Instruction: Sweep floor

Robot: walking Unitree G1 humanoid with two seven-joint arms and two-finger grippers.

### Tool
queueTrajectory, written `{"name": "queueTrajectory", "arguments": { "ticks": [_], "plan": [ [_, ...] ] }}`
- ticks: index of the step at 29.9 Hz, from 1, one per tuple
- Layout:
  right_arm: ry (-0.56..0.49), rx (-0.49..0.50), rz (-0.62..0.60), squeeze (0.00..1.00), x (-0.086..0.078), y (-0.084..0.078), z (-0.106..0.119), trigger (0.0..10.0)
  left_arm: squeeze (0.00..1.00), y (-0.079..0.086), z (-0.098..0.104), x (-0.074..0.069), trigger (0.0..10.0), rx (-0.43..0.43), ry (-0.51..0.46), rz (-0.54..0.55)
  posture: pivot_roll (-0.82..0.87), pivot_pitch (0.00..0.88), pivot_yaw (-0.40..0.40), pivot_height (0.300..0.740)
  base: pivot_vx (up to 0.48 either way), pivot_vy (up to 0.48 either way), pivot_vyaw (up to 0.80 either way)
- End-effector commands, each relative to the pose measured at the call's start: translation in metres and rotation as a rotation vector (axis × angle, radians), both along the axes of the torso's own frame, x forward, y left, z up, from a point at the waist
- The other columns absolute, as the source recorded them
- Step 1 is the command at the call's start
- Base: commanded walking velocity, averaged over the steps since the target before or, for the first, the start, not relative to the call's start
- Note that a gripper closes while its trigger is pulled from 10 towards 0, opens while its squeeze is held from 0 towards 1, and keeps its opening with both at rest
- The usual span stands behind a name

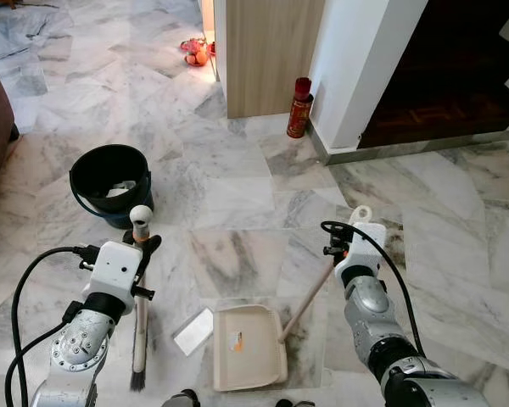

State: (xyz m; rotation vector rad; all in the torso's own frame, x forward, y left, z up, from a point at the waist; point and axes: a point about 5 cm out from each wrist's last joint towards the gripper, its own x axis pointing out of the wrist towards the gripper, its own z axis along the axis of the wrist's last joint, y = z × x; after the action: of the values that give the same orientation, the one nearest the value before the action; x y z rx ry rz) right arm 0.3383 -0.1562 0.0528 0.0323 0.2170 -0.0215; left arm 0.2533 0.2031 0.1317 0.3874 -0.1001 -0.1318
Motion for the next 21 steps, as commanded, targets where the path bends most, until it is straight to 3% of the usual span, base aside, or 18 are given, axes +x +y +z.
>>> {"name": "queueTrajectory", "arguments": {
  "ticks": [1, 10, 21],
  "plan": [
    [0.293, -0.066, 0.012, 0.00, -0.033, -0.010, -0.049, 10.0, 0.00, -0.003, 0.004, 0.002, 10.0, -0.003, -0.013, -0.024, 0.20, 0.157, -0.056, 0.740, 0.000, 0.000, 0.00],
    [0.384, -0.115, 0.093, 0.00, -0.038, -0.009, -0.056, 10.0, 0.00, -0.006, 0.002, 0.007, 10.0, -0.009, -0.003, -0.042, 0.19, 0.135, -0.061, 0.740, 0.000, 0.000, 0.00],
    [0.123, -0.012, 0.031, 0.00, -0.010, -0.003, -0.018, 10.0, 0.00, -0.004, 0.006, 0.010, 10.0, -0.013, -0.016, -0.043, 0.20, 0.121, -0.065, 0.740, 0.000, 0.000, 0.00]
  ]
}}
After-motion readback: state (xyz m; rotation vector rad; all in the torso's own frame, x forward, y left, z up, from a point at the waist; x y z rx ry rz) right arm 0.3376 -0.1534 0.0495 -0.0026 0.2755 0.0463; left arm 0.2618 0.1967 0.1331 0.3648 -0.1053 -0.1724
